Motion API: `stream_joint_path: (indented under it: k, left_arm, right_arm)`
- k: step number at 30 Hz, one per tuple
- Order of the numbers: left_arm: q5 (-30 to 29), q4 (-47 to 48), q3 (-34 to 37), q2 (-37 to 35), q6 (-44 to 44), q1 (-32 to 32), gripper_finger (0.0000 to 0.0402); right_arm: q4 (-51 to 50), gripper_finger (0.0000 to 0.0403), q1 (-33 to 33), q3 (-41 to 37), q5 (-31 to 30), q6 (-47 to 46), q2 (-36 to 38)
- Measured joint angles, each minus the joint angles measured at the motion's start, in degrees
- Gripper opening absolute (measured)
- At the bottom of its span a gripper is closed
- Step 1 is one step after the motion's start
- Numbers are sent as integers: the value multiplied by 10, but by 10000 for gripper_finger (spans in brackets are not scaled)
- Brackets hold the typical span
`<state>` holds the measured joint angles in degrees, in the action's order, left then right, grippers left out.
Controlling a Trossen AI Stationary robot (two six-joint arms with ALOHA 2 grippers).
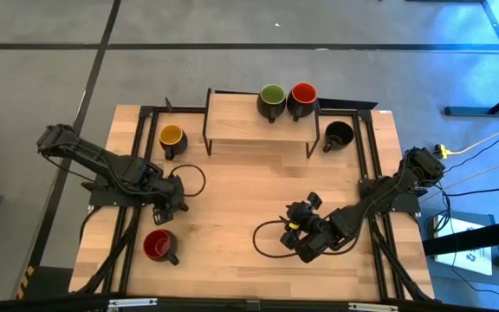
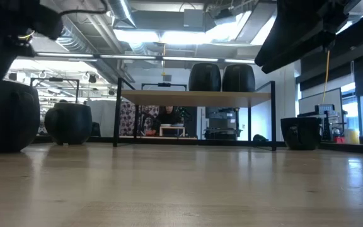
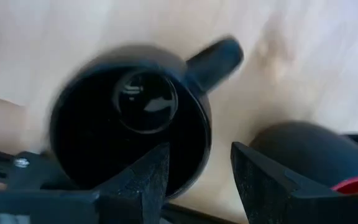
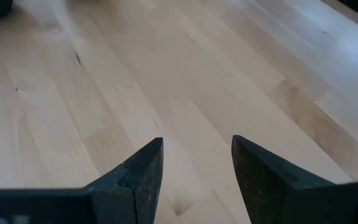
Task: Place coffee mugs
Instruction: Put the bottom black mug on the shelf
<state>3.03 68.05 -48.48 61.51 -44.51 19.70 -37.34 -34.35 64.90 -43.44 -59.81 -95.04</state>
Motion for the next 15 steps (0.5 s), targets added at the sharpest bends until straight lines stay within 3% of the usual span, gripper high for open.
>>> stream_joint_path:
  k: [3, 10, 15]
  left_arm:
    - [20, -36, 23, 1, 1, 7, 167]
    - [5, -102, 74, 1, 17, 14, 162]
    - [5, -143, 99, 1, 49, 15, 115]
  right_arm:
    - [0, 177, 0, 0, -1, -2, 0]
    - [2, 177, 3, 0, -5, -3, 0]
    - [4, 177, 3, 0, -6, -4, 0]
